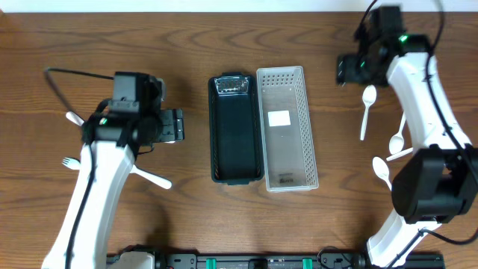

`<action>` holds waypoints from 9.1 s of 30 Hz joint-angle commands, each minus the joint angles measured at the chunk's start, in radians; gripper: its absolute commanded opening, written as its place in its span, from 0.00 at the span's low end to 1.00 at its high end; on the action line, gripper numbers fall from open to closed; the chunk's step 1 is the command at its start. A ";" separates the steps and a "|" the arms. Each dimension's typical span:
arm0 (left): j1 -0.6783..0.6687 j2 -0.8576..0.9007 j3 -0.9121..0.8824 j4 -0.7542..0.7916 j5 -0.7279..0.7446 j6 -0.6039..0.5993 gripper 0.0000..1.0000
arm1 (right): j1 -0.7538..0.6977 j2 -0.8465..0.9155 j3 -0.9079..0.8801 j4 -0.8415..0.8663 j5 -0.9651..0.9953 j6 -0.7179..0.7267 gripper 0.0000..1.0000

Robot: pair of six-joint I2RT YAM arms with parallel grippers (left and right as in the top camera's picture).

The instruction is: Pack container

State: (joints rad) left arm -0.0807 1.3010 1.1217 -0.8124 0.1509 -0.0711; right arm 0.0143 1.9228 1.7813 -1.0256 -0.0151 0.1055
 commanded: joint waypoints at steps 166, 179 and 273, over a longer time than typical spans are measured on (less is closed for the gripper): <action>-0.004 -0.138 0.029 -0.052 -0.005 0.006 0.86 | -0.352 0.143 -0.403 0.182 0.035 0.147 0.01; -0.004 -0.138 0.029 -0.051 -0.005 0.007 0.86 | -0.052 -0.109 -0.198 0.048 0.000 0.133 0.01; -0.004 -0.138 0.029 -0.070 -0.005 0.006 0.86 | -0.507 0.215 -0.388 0.089 0.040 0.550 0.03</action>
State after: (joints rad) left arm -0.0807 1.1629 1.1286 -0.8799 0.1505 -0.0711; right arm -0.4995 2.0792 1.4128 -0.9348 0.0696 0.6853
